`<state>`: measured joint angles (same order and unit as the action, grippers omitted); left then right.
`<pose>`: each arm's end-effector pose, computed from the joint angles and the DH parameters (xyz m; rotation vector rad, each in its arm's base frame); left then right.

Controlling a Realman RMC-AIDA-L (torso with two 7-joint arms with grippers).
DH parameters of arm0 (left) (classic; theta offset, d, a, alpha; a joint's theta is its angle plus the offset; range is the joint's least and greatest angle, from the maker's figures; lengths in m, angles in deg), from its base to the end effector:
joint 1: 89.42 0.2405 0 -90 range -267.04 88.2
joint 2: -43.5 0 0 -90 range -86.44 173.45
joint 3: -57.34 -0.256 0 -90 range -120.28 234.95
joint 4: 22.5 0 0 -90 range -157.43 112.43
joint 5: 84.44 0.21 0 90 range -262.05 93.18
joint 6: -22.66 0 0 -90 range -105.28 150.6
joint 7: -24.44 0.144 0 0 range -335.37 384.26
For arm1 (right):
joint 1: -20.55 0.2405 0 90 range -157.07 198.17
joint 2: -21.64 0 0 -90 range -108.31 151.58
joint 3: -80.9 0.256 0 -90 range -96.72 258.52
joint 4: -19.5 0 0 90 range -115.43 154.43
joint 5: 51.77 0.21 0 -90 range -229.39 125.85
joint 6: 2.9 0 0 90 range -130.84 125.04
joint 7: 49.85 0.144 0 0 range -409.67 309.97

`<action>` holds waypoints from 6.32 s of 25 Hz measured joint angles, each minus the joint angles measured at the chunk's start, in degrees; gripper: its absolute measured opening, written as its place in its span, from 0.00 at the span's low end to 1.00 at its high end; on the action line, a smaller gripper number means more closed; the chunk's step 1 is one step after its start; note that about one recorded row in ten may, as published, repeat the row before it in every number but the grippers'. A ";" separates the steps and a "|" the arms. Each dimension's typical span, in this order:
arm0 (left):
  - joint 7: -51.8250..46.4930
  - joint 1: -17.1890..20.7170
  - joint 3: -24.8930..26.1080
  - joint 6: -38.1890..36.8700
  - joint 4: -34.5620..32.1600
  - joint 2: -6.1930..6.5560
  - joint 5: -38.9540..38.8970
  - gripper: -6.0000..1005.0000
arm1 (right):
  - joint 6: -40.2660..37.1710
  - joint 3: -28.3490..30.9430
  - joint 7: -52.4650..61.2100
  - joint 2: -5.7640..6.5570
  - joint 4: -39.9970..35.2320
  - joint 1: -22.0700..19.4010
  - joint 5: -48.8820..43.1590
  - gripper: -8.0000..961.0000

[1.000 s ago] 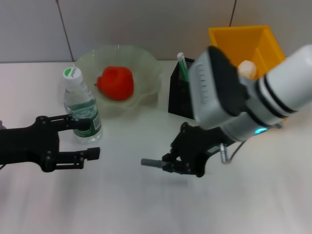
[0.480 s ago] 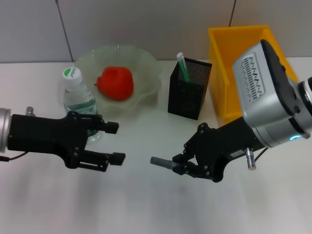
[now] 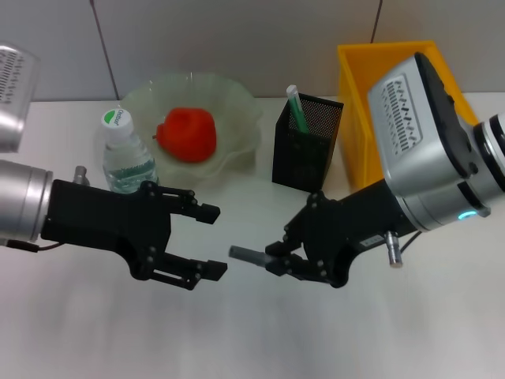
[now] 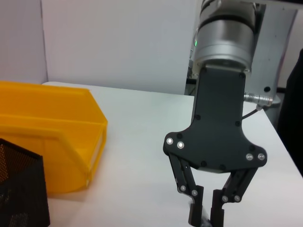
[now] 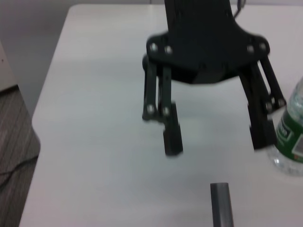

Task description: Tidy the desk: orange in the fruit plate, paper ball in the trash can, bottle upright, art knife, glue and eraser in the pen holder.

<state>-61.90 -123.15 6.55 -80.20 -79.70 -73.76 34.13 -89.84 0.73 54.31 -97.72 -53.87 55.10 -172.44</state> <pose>-0.2011 0.3335 0.0319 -3.0611 -0.1865 -0.4263 0.1259 0.3367 -0.0283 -3.0882 -0.0307 0.0258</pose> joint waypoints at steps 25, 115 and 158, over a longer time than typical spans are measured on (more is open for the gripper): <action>0.51 -1.41 -4.40 4.57 -3.09 -1.03 2.10 0.64 | 2.75 -0.27 0.79 -0.05 0.43 1.61 1.33 0.14; 0.44 0.85 1.91 3.38 0.55 -0.80 1.25 0.16 | -10.68 17.16 -1.10 0.18 -5.64 -7.77 7.60 0.61; 10.37 0.88 7.03 -2.33 23.55 -1.01 -10.39 0.16 | -20.89 39.23 -29.93 4.34 38.13 -5.33 12.82 0.60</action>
<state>-51.54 -122.27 13.57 -82.53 -56.15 -74.77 23.74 -110.72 39.96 24.38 -93.38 -15.73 49.78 -159.62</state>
